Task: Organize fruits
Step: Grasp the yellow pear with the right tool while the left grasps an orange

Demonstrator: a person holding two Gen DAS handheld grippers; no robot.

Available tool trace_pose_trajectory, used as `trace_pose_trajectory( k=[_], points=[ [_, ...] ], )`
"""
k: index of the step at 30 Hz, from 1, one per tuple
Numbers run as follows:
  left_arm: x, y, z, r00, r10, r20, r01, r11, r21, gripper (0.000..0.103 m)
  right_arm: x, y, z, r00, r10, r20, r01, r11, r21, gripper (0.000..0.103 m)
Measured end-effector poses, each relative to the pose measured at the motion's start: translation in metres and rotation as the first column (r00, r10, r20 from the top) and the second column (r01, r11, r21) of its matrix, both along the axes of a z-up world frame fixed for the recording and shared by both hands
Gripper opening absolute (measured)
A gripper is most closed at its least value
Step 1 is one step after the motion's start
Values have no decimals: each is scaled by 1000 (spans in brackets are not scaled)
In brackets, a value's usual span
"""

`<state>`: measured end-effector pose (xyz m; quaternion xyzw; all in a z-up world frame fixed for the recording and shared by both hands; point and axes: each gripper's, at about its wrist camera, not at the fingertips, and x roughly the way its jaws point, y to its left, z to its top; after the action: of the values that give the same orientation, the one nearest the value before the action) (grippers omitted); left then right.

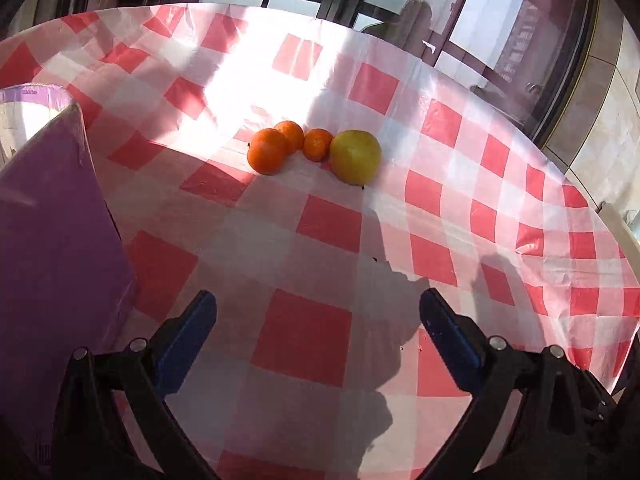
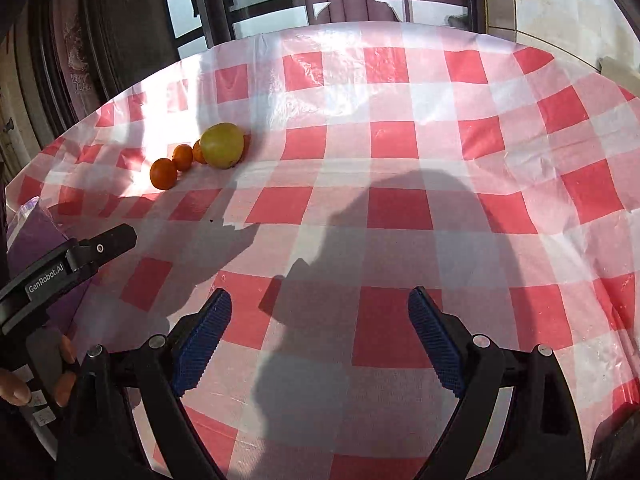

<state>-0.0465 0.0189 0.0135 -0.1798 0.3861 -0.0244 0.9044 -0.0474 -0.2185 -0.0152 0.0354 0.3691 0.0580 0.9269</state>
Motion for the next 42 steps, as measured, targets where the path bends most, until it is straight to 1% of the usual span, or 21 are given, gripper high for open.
trace_pose_trajectory(
  k=[2,3,4,6,8,10,13,17,20,21,22,25,27,28,30,32,34,36,38,40,42],
  points=[
    [5,8,-10,1000,-4,-18,4,1000,-25,101,25,5,0,1000,10,-6,-10,1000,3,86],
    [4,13,-8,1000,-17,-24,15,999,-49,101,39,10,0,1000,18,-8,-18,1000,-2,86],
    [3,13,-7,1000,-28,-12,27,998,-52,101,55,16,0,999,29,-14,-29,1000,-9,86],
    [2,9,-5,999,-52,-4,52,998,-42,101,88,30,-2,998,56,-25,-57,998,-25,86],
    [-1,2,-2,997,-81,13,81,997,-12,101,119,46,-3,995,88,-41,-89,996,-24,86],
    [-2,-5,1,994,-111,12,111,994,14,101,150,62,-3,988,141,-59,-141,990,7,86],
    [0,-6,-1,992,-123,1,123,992,7,101,189,91,-4,966,241,-95,-236,970,61,86],
    [0,-4,-1,995,-101,-4,101,995,1,101,222,127,-9,947,291,-135,-296,955,-16,85],
    [5,-5,-2,995,-99,-26,99,995,4,101,231,141,-9,941,312,-130,-321,945,-56,78],
    [7,-4,-3,995,-92,-36,92,996,1,101,230,143,-9,945,303,-127,-315,945,-85,71],
    [11,-3,-4,996,-79,-46,79,997,1,101,228,143,-8,941,317,-122,-328,941,-83,59],
    [26,2,-6,997,-34,-71,34,999,7,101,218,125,-7,934,339,-109,-345,938,-37,57],
    [41,8,-6,996,27,-82,-27,1000,7,101,210,98,-4,944,314,-102,-312,950,32,57],
    [50,11,-8,995,42,-86,-43,999,-12,101,206,81,-4,954,284,-95,-279,958,64,57],
    [70,10,-7,992,90,-90,-90,996,7,101,196,47,-2,974,214,-70,-203,970,133,56],
    [94,11,-8,986,136,-92,-134,991,25,101,187,14,-2,987,153,-43,-138,961,240,54],
    [116,18,-8,978,188,-89,-186,982,33,100,181,-13,-1,994,106,-1,-99,931,352,50],
    [135,27,-11,967,233,-101,-230,972,37,89,179,-25,1,997,69,39,-79,915,395,43],
    [148,33,-11,961,256,-101,-250,966,73,73,181,-26,3,997,63,43,-75,916,393,42],
    [158,34,-10,961,254,-106,-242,964,112,69,182,-27,3,996,76,41,-87,912,401,41],
    [166,29,-10,966,228,-124,-206,964,168,69,183,-26,3,996,78,41,-88,911,404,41]
  ],
)
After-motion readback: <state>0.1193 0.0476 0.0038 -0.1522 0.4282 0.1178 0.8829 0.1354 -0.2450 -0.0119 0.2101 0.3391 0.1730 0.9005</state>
